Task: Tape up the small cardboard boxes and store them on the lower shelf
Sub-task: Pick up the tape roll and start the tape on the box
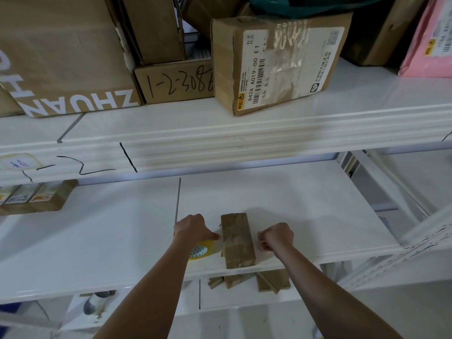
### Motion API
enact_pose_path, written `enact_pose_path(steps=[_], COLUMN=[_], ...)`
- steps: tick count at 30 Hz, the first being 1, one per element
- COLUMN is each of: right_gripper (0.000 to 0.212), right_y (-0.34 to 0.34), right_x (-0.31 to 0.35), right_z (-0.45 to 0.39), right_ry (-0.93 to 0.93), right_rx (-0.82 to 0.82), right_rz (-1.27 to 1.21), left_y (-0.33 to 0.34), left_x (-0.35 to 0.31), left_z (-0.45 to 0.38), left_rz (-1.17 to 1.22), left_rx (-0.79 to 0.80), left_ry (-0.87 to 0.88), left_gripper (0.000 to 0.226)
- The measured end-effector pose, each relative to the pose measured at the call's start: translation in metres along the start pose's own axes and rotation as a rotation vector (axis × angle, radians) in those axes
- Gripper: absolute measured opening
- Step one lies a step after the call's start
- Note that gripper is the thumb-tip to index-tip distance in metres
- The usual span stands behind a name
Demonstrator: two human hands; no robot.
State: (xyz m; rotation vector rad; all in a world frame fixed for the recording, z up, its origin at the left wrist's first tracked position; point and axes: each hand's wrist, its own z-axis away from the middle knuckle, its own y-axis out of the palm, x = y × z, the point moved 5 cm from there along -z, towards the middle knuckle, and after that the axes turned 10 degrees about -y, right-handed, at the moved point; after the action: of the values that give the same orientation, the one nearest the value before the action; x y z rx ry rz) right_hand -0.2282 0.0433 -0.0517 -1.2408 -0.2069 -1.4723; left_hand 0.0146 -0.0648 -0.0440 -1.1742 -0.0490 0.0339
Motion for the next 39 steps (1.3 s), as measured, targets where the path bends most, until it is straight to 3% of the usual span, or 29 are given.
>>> enact_pose_path(steps=[13, 18, 22, 27, 29, 33, 39], right_gripper=[0.024, 0.013, 0.009, 0.003, 0.015, 0.010, 0.047], right_y=[0.024, 0.025, 0.041, 0.048, 0.048, 0.056, 0.065], right_x=[0.006, 0.015, 0.022, 0.021, 0.017, 0.011, 0.014], right_z=[0.006, 0.011, 0.017, 0.015, 0.013, 0.011, 0.020], right_ry=[-0.184, -0.256, -0.273, -0.240, -0.193, -0.150, -0.205], right_rx=[-0.001, -0.131, -0.024, -0.005, 0.009, 0.035, 0.048], right_rz=[0.299, 0.321, 0.397, 0.417, 0.391, 0.372, 0.385], left_y=[0.006, 0.008, 0.009, 0.009, 0.009, 0.010, 0.004], left_x=[-0.002, -0.002, -0.002, -0.001, 0.000, 0.001, 0.003], left_z=[-0.006, -0.009, -0.009, -0.008, -0.009, -0.009, -0.009], left_rz=[0.008, 0.006, 0.007, 0.034, 0.035, 0.018, 0.032], left_rx=[0.008, 0.007, 0.005, 0.006, 0.007, 0.010, 0.038], left_ry=[-0.015, -0.010, -0.010, -0.013, -0.013, -0.007, 0.025], left_gripper=[0.069, 0.070, 0.069, 0.065, 0.065, 0.064, 0.066])
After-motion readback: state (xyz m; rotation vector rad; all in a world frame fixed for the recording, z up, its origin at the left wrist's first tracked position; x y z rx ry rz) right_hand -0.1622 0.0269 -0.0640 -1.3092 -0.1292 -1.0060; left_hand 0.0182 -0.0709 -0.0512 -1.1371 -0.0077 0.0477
